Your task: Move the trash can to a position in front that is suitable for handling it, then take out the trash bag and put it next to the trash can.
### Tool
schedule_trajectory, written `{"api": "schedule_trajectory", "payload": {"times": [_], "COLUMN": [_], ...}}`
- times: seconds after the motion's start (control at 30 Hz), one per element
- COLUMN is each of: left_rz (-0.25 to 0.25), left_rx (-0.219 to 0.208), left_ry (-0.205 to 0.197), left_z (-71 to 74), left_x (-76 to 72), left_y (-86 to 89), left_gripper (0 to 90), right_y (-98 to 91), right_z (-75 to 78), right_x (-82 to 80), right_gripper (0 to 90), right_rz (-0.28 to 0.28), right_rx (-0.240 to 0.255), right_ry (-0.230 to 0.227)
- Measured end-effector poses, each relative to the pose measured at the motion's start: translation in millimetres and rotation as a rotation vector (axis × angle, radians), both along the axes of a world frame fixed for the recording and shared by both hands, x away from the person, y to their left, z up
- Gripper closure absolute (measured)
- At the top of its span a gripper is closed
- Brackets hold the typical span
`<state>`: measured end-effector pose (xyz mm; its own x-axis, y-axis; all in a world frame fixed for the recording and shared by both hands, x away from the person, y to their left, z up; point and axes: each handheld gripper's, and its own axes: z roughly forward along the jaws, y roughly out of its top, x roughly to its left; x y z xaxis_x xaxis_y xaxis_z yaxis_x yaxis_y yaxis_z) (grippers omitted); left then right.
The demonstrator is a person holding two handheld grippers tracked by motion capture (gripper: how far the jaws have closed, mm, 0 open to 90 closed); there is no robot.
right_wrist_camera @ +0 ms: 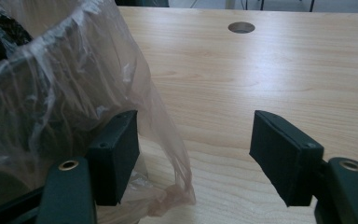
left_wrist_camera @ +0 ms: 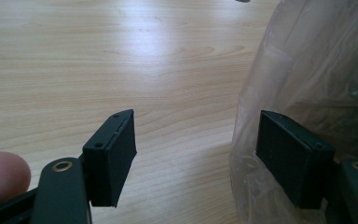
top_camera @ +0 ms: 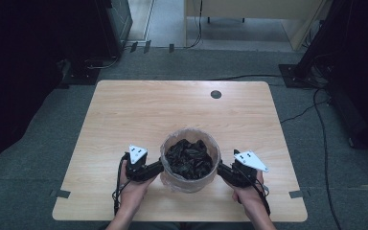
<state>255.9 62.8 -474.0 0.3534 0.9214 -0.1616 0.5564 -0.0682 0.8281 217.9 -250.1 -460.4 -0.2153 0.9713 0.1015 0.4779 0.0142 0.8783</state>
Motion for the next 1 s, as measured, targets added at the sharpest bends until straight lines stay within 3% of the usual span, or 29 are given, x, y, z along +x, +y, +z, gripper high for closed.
{"api": "schedule_trajectory", "payload": {"times": [0.1,0.2,0.33,0.5,0.77,0.93,1.0], "left_rz": [0.025,0.032,0.006,-0.029,-0.099,-0.126,-0.134], "left_rx": [-0.005,0.022,0.075,0.090,0.217,0.265,0.266], "left_ry": [0.002,0.019,0.047,0.077,0.066,0.056,0.054], "left_z": [-1.3,-8.4,-23.2,-30.0,-42.6,-46.3,-46.3], "left_x": [-2.4,-9.4,-24.1,-39.7,-55.9,-60.4,-62.3], "left_y": [14.3,25.9,29.6,30.4,5.3,-10.2,-15.2], "left_gripper": [27.5,27.5,27.3,27.0,26.0,25.1,24.4], "right_y": [0.0,-0.1,-0.2,0.8,-0.8,3.8,5.0], "right_z": [-1.7,-3.2,-4.1,-4.9,-7.0,-9.8,-11.4], "right_x": [-0.1,-0.9,0.4,1.6,-1.1,-1.9,-2.0], "right_gripper": [33.0,33.0,32.9,33.0,32.9,33.6,33.6], "right_rz": [-0.005,-0.013,-0.018,-0.023,-0.034,-0.029,-0.038], "right_rx": [0.005,-0.003,-0.005,0.003,-0.001,-0.009,-0.012], "right_ry": [0.013,0.004,0.008,0.010,0.010,0.014,0.013]}}
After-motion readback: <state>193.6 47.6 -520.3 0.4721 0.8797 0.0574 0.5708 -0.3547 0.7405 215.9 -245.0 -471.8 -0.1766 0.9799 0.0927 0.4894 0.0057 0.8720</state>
